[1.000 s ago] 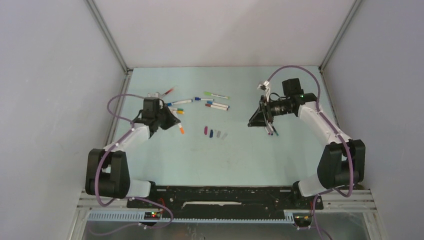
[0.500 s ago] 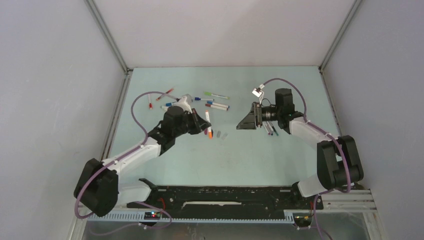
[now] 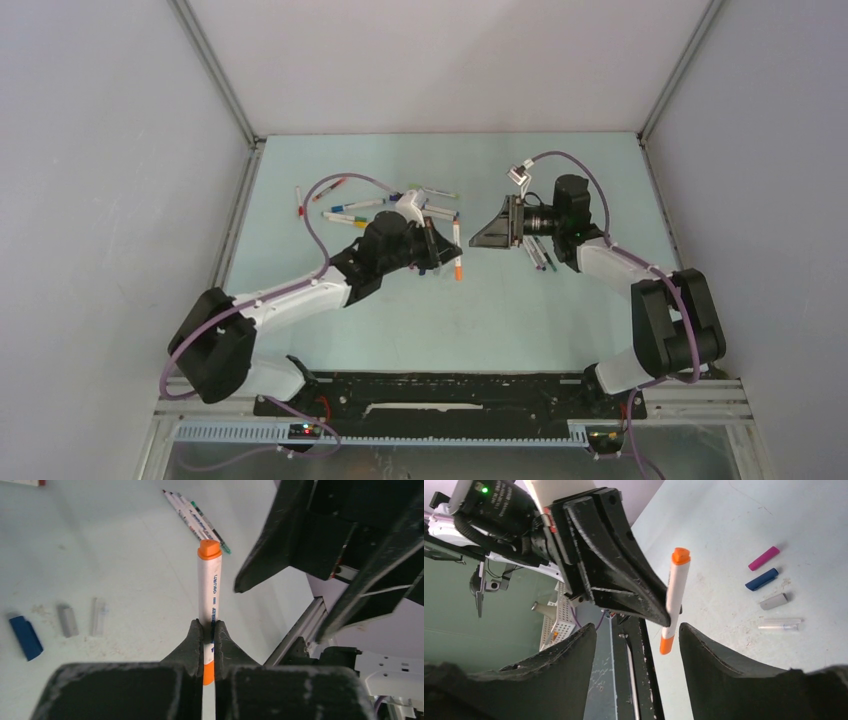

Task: Open the pen caps
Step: Pick up the pen from the center of the board.

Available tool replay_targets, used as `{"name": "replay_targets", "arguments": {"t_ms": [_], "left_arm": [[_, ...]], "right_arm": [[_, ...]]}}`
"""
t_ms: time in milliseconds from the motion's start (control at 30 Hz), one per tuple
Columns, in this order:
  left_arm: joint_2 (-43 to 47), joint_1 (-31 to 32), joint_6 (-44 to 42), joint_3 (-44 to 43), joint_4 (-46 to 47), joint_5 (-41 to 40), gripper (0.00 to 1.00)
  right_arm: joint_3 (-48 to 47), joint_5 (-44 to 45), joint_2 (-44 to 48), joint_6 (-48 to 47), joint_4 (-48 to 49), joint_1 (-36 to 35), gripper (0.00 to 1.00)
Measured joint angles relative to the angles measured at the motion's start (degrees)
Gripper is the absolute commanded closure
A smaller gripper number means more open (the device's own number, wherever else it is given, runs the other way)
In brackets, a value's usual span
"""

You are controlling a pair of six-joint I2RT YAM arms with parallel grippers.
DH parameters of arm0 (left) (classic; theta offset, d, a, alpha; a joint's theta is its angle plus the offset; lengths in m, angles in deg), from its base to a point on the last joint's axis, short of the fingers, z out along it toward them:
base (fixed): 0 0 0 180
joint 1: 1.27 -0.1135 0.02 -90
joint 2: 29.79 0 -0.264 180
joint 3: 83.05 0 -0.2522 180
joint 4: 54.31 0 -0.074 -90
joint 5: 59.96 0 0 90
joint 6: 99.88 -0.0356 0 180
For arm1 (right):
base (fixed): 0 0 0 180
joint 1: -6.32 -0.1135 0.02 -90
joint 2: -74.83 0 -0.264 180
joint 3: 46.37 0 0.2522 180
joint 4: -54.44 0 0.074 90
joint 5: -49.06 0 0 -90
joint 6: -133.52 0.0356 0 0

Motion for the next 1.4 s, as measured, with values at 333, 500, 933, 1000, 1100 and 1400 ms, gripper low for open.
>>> {"name": "replay_targets", "arguments": {"t_ms": [333,500,933,1000,1100,1400], "left_arm": [[-2.6,3.0,1.3,-0.8,2.9,0.0,1.00],[-4.2,4.0,1.9,-1.4,3.8,-0.1,1.00],[-6.6,5.5,2.8,-2.1,5.7,0.3,1.00],[-6.7,5.7,3.0,-2.1,5.9,0.5,1.00],[-7.1,5.8,3.4,-2.3,6.6,0.6,0.98],[-6.9,6.0,4.0,-2.8,7.8,1.6,0.39]], "right_arm": [[0.1,1.0,-1.6,1.3,0.3,-0.3,0.43],[0.1,1.3,-1.7,1.5,0.3,0.1,0.48],[0.1,3.0,-3.4,-1.1,-4.3,-0.1,0.50],[0.1,3.1,-3.4,-1.6,-4.6,-0.2,0.58],[0.1,3.3,-3.4,-2.2,-5.0,-0.2,0.83],[-0.2,2.9,-3.7,-3.5,-5.5,0.9,1.00]]}}
